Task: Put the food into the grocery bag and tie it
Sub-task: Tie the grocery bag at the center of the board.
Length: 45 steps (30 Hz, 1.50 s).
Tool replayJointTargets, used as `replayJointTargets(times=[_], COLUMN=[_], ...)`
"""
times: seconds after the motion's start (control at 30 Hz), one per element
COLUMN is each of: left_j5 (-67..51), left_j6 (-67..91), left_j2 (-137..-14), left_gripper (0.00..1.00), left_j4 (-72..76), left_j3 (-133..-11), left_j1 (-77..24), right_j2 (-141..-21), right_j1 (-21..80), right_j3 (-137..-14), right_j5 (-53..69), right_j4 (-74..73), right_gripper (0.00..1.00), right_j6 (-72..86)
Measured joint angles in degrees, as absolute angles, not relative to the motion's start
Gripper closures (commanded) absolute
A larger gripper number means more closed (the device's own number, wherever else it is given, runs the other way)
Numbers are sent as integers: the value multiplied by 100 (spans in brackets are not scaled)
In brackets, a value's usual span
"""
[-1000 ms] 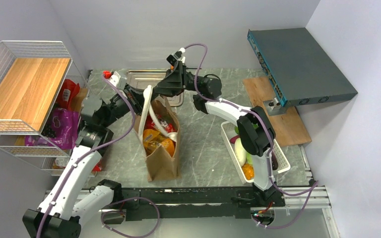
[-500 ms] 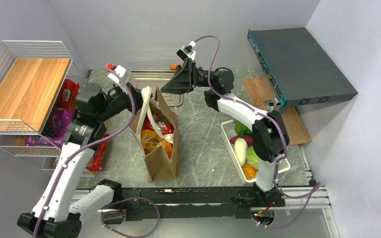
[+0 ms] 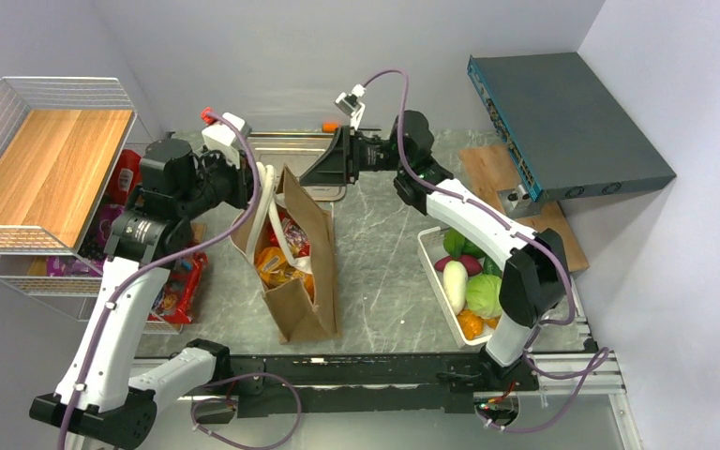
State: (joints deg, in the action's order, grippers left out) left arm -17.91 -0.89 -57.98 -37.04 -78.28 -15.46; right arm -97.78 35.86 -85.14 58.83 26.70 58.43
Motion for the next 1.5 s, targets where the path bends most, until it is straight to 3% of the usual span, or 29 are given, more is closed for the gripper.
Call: replayJointTargets(times=[0.23, 0.8, 0.97, 1.5], left_j5=[-1258, -1057, -764, 397], left_j6=[-82, -64, 5, 593], left_j2=[-5876, -5843, -6090, -6195], left_gripper=[100, 100, 100, 100], left_j4=[-3898, -4134, -4696, -5463], left_j3=[-8058, -8156, -8705, -9061], left_j1=[-1559, -1570, -1597, -1627], right_j2=[-9880, -10283, -10287, -9959], right_j1=[3774, 4698, 4696, 4425], right_j3=[-8519, -9091, -9085, -9247], right_j5=[5835, 5599, 5231, 3754], right_j4=[1957, 1791, 1806, 725], right_gripper=[55, 54, 47, 47], right_j6=[4989, 4499, 4340, 3485])
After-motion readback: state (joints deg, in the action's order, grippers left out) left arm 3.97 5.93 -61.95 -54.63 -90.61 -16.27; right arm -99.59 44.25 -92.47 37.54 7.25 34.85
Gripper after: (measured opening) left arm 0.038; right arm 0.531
